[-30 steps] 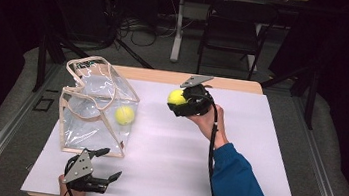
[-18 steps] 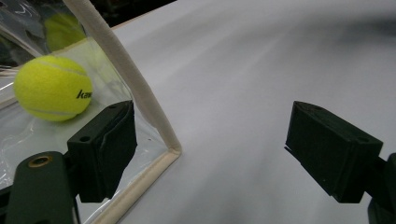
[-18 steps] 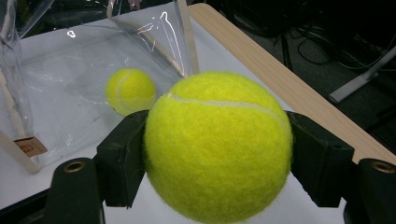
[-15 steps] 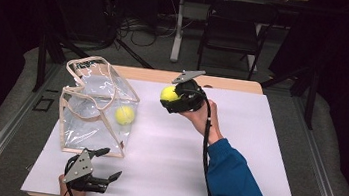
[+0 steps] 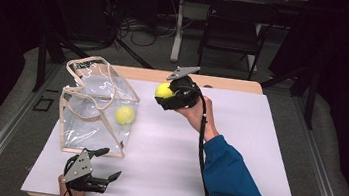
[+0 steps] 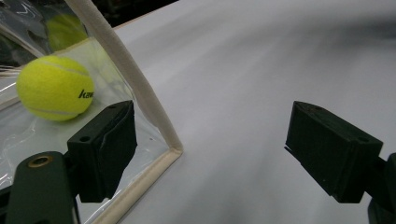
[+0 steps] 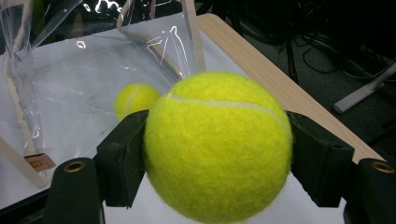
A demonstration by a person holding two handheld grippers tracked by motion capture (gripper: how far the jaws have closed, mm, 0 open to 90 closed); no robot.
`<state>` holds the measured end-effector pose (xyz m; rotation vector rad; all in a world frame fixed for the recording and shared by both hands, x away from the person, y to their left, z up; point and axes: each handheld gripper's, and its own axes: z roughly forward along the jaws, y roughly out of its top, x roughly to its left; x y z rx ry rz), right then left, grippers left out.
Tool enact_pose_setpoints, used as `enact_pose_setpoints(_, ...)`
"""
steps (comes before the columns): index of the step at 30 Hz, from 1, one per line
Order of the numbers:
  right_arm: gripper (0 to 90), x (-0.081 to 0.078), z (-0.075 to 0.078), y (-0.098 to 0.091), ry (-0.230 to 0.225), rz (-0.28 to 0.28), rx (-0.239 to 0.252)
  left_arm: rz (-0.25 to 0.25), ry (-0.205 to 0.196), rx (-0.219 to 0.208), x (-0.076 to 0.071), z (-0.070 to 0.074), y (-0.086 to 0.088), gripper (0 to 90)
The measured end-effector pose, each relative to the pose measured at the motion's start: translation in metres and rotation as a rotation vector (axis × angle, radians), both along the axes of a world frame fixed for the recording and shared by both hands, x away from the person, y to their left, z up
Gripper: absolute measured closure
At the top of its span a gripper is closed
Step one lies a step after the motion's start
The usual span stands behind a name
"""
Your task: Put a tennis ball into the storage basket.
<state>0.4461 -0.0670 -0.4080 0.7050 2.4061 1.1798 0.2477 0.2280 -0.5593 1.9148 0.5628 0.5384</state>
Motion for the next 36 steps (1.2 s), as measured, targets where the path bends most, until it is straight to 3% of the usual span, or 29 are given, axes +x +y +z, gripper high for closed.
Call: enact_pose_setpoints(36, 26.6, 0.005, 0.022, 0.019, -0.035, 0.016, -0.007, -0.011, 0.000, -0.003, 0.001, 0.000, -0.002, 15.9)
